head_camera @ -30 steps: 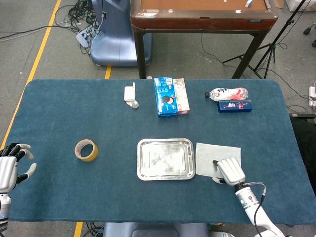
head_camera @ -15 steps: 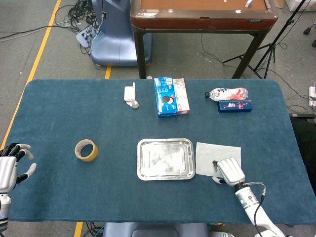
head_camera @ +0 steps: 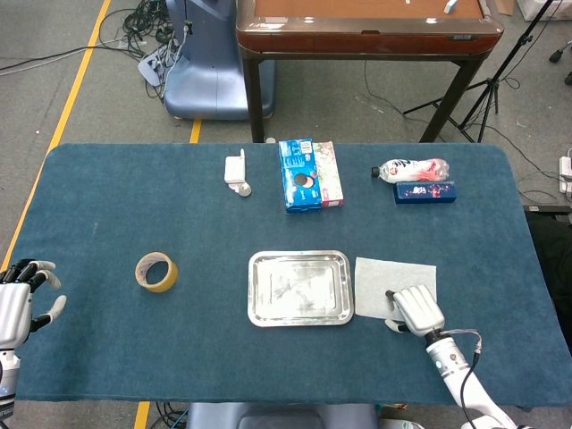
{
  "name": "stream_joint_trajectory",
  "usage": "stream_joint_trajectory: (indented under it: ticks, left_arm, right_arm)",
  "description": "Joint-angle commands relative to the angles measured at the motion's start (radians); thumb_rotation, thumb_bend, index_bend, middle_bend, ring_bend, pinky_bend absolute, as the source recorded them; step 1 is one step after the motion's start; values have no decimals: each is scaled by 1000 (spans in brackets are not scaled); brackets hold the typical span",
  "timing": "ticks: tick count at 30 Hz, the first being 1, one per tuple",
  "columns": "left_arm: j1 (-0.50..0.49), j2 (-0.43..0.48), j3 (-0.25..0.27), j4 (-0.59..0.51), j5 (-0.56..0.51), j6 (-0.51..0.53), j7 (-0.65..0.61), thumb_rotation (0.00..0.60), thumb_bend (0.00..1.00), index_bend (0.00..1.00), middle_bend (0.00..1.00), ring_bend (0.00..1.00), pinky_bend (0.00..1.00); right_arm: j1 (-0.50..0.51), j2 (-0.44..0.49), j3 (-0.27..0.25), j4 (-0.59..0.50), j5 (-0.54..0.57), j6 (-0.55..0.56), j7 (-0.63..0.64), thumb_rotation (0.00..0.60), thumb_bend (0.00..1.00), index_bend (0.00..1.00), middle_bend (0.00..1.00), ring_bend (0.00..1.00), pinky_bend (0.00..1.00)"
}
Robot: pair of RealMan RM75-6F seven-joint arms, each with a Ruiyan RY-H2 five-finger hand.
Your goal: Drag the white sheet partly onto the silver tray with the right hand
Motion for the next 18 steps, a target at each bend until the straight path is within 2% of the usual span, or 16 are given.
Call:
stream_joint_trajectory:
  ticks: [1, 18]
  left_arm:
    - [0, 0, 0, 0, -1, -1, 0, 600, 249, 559, 358, 233, 321]
    - [-1, -1, 0, -1, 0, -2, 2, 600, 249, 559, 358, 233, 321]
  right_arm:
    - [0, 0, 0, -1, 0, 1, 0, 600, 476, 589, 1000, 1000, 1000]
    - [3, 12, 1, -18, 4, -3, 0, 600, 698, 585, 1000, 1000, 1000]
